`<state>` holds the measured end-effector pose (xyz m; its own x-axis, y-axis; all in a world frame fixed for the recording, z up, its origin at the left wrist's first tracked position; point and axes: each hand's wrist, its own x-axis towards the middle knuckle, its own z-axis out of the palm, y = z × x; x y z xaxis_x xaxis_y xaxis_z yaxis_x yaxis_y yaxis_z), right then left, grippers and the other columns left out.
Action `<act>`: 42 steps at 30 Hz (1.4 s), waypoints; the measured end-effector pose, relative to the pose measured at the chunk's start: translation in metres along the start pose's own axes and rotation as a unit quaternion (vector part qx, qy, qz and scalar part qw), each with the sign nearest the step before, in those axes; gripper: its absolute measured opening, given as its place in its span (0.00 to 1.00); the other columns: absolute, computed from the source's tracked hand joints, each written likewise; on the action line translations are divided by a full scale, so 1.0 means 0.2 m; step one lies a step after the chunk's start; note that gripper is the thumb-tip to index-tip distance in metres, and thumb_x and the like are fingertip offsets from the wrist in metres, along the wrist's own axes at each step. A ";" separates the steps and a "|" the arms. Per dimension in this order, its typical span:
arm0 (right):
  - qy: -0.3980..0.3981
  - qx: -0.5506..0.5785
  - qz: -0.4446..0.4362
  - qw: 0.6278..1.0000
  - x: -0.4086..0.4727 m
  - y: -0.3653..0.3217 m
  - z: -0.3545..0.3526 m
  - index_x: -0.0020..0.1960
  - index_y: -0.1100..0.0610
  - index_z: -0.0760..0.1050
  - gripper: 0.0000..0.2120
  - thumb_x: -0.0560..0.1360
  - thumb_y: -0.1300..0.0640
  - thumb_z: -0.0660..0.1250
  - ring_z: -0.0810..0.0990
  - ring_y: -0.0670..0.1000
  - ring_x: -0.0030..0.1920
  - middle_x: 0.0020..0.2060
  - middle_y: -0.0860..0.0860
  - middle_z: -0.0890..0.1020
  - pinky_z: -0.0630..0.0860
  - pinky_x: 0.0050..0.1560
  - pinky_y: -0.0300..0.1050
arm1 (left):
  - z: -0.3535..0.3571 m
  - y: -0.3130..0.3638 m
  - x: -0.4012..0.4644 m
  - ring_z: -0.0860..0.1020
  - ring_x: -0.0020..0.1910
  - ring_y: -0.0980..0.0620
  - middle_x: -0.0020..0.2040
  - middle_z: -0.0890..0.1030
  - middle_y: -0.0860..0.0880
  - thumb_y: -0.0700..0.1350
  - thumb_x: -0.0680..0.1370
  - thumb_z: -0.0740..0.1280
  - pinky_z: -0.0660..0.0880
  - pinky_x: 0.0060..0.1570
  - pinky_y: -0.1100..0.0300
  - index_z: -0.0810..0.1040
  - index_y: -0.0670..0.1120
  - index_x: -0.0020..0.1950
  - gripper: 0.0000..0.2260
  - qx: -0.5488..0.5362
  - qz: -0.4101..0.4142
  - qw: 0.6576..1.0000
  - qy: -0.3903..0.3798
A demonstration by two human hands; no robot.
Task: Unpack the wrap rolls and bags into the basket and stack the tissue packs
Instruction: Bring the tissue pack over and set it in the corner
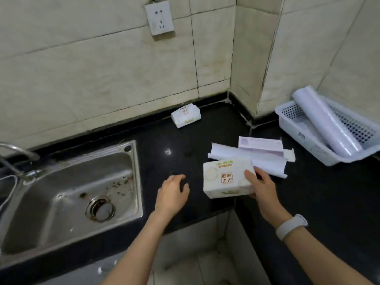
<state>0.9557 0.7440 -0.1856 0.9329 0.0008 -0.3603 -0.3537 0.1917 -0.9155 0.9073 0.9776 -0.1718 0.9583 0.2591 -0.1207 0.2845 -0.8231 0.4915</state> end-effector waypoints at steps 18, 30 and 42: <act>0.119 -0.134 -0.007 0.984 1.84 -0.36 0.49 0.54 0.57 0.77 0.14 0.73 0.49 0.65 0.79 0.57 0.55 0.55 0.57 0.80 0.73 0.62 0.59 | 0.41 0.02 1.75 0.48 0.75 0.43 0.77 0.53 0.44 0.55 0.77 0.58 0.54 0.69 0.38 0.55 0.51 0.73 0.26 0.107 0.051 0.986 -0.114; 0.045 -0.593 -0.270 0.757 2.04 -0.20 0.65 0.71 0.57 0.60 0.25 0.75 0.60 0.60 0.53 0.66 0.73 0.72 0.65 0.57 0.55 0.72 0.58 | 0.59 -0.06 1.78 0.57 0.73 0.40 0.75 0.61 0.42 0.58 0.75 0.60 0.52 0.68 0.37 0.63 0.51 0.72 0.26 0.103 0.099 0.989 -0.031; -0.052 -0.661 -0.183 0.726 1.96 -0.28 0.56 0.74 0.54 0.49 0.30 0.76 0.60 0.57 0.42 0.58 0.75 0.76 0.57 0.47 0.45 0.74 0.50 | 0.55 -0.05 1.79 0.44 0.75 0.45 0.77 0.48 0.48 0.61 0.77 0.51 0.44 0.70 0.40 0.50 0.56 0.74 0.27 0.108 0.084 0.986 -0.097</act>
<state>1.3497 0.8442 -0.2554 0.9565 0.2750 -0.0979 0.2268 -0.9112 -0.3440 1.2513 1.0238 -0.3156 0.9738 0.0249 -0.2260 0.0999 -0.9398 0.3267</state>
